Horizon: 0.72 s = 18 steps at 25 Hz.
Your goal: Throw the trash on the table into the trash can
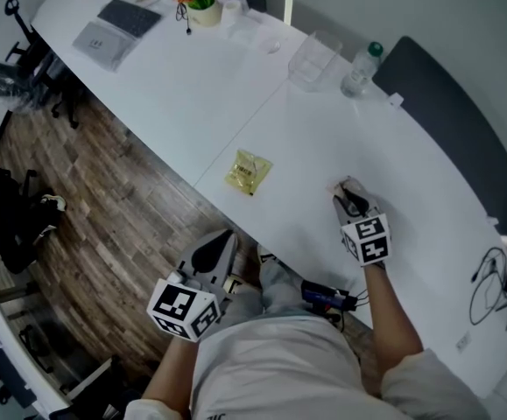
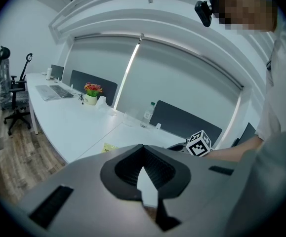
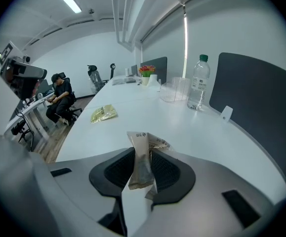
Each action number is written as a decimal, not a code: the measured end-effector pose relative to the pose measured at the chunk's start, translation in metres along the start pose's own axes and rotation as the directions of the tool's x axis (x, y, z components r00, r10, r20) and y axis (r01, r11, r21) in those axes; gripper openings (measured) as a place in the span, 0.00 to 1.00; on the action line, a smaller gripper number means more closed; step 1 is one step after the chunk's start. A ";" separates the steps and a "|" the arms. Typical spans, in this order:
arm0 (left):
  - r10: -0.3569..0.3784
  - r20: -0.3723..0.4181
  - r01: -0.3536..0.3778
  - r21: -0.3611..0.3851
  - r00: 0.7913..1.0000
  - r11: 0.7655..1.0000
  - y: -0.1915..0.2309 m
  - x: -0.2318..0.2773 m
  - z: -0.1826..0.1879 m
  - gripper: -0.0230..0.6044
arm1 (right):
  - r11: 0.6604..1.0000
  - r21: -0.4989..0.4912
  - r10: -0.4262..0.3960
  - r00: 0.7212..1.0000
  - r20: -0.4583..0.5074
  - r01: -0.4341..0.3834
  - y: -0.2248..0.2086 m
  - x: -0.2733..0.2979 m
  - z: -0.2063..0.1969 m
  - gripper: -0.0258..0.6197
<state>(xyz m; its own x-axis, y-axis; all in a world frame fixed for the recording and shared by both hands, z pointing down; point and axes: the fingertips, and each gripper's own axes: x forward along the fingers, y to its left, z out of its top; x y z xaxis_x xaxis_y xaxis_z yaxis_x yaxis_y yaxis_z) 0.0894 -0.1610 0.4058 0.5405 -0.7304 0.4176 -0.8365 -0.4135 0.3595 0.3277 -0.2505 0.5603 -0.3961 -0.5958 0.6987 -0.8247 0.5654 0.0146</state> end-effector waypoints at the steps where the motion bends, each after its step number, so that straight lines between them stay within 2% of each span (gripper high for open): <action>1: 0.005 0.003 -0.005 -0.002 1.000 1.000 0.000 -0.002 0.000 0.04 | 1.000 0.000 0.005 1.000 0.006 -0.005 0.002 -0.002 0.003 0.23; 6: 0.036 0.022 -0.035 -0.010 0.999 0.999 0.006 -0.019 0.002 0.04 | 0.998 -0.009 0.055 0.998 0.042 -0.055 0.025 -0.004 0.022 0.23; 12: 0.136 0.061 -0.133 -0.045 0.989 0.990 0.020 -0.049 -0.007 0.04 | 0.981 -0.098 0.172 0.984 0.049 -0.167 0.066 0.011 0.046 0.23; 15: 0.203 0.085 -0.197 -0.078 0.975 0.977 0.035 -0.074 -0.013 0.04 | 0.961 -0.151 0.241 0.970 0.039 -0.233 0.097 0.019 0.058 0.23; 18: 0.299 0.120 -0.284 -0.128 0.947 0.950 0.052 -0.105 -0.019 0.04 | 0.921 -0.235 0.326 0.945 0.028 -0.311 0.136 0.031 0.078 0.23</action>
<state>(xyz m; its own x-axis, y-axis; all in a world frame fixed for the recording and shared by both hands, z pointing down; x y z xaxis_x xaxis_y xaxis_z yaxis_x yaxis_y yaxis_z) -0.0090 -0.0954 0.3959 0.2508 -0.8803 0.4028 -0.9369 -0.1159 0.3299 0.1720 -0.2364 0.5278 -0.6544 -0.3945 0.6450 -0.5417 0.8398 -0.0360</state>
